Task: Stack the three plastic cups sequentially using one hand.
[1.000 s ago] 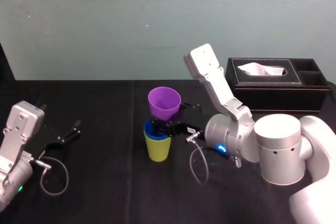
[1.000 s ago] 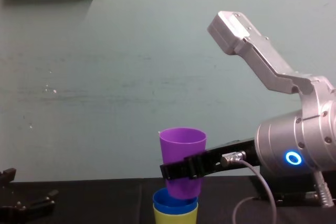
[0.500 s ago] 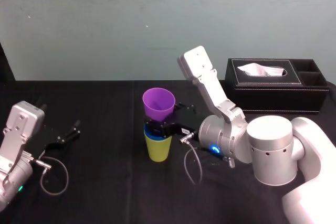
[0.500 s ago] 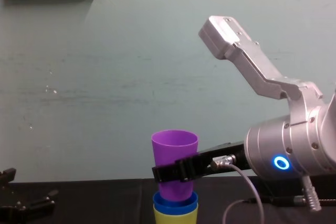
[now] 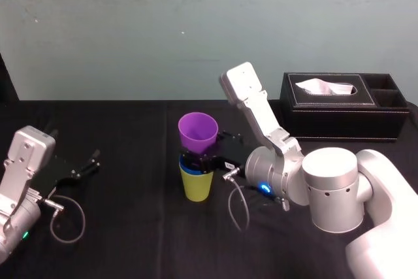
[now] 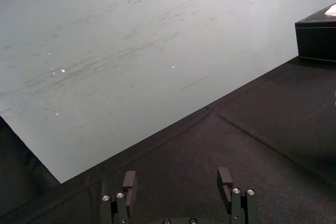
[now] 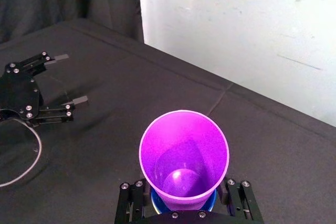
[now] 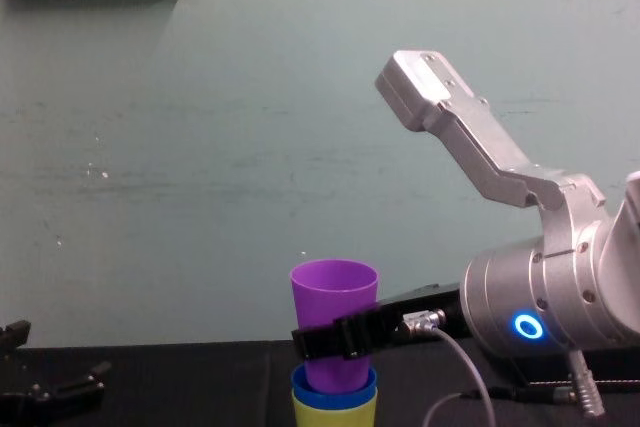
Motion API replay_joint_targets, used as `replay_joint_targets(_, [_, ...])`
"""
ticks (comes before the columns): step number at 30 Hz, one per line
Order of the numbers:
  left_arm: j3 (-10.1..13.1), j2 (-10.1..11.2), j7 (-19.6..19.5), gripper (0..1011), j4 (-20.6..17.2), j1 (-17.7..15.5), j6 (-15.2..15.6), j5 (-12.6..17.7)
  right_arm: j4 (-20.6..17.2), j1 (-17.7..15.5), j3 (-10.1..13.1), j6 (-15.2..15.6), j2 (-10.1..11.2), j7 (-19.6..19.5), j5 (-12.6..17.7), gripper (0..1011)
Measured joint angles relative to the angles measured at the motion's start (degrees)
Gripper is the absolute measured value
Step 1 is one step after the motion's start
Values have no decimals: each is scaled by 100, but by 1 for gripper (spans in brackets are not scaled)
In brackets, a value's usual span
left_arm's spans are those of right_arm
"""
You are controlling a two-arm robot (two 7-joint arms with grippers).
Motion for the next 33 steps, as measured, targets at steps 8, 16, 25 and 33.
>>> replay_joint_targets(8, [0,0,0,1000,0,0,0,0,89,13,-10,-26,-24,1,-10,707])
replay_joint_targets(16, [0,0,0,1000,0,0,0,0,206,33,-25,-62,-53,2,-28,708])
replay_joint_targets(25, [0,0,0,1000,0,0,0,0,254,36,-35,-76,-72,3,-37,707])
replay_joint_targets(33, [0,0,0,1000,0,0,0,0,250,33,-34,-76,-70,2,-36,707])
